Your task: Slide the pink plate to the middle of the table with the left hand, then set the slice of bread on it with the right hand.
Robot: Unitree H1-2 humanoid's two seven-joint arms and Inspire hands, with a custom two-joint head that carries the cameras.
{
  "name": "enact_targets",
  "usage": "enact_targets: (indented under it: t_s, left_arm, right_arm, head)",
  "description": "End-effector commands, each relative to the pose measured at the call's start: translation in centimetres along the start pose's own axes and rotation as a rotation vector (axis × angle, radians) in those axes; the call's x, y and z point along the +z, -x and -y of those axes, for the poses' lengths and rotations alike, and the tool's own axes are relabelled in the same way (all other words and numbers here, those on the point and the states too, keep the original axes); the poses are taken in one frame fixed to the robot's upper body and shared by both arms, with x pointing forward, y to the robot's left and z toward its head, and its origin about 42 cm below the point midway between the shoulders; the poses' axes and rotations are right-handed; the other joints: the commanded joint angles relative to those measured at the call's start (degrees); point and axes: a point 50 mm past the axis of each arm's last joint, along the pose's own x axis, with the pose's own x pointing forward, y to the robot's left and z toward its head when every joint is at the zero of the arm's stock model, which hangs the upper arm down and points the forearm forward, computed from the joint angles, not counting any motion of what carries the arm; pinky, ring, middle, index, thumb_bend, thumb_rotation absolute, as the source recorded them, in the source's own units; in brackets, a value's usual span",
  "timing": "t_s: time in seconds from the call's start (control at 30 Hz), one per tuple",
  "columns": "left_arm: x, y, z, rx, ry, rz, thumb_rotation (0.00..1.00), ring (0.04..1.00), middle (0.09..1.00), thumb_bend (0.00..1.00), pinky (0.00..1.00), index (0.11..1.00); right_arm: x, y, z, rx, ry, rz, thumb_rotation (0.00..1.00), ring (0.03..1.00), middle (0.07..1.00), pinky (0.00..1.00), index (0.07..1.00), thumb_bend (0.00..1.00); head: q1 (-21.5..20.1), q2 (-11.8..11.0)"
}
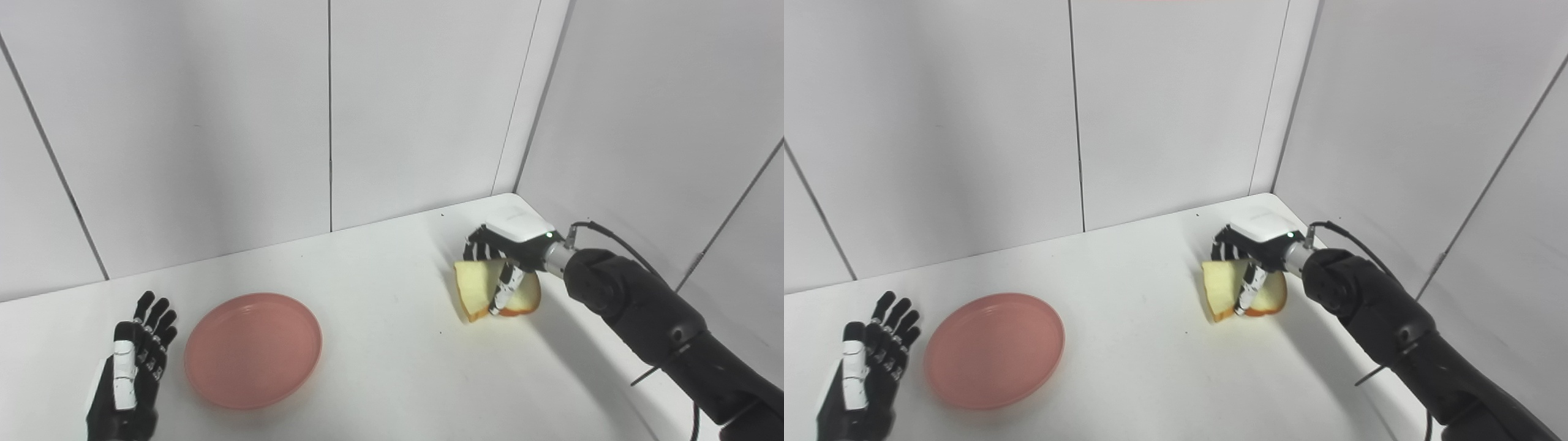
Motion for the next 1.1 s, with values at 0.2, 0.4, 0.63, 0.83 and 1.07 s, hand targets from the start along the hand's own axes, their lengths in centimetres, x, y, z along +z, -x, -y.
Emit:
enact_targets:
  t_s: [0.2,0.4,0.63,0.83,1.07]
  left_arm:
    - [0.3,0.9,2.5,0.026,0.0,-0.013,1.0,0.965,0.97,0.73,0.98,0.954]
    - [0.4,0.6,3.1,0.045,-0.008,-0.025,1.0,0.971,0.966,0.72,1.0,0.953]
    - [0.2,0.5,3.2,0.066,-0.014,-0.035,1.0,0.965,0.959,0.73,1.0,0.945]
    - [0.1,0.4,3.6,0.067,-0.021,-0.032,1.0,0.963,0.957,0.72,1.0,0.944]
    - [-0.2,0.4,4.8,0.059,-0.019,-0.04,1.0,0.973,0.967,0.72,1.0,0.957]
  right_arm:
    - [4.2,-1.2,6.0,-0.195,-0.1,0.159,0.0,0.26,0.472,0.19,0.483,0.53]
    - [8.2,-2.9,5.3,-0.198,-0.197,0.275,0.0,0.238,0.396,0.17,0.492,0.53]
    - [13.7,-5.4,4.0,-0.198,-0.282,0.41,0.0,0.259,0.399,0.19,0.498,0.52]
    - [17.7,-7.4,2.9,-0.184,-0.322,0.498,0.0,0.239,0.395,0.18,0.497,0.52]
    - [21.2,-8.5,1.9,-0.147,-0.352,0.555,0.0,0.256,0.401,0.19,0.496,0.52]
  head:
    - [5.9,0.8]
    - [7.7,1.3]
    - [8.6,0.9]
    - [11.4,1.4]
    - [17.2,2.4]
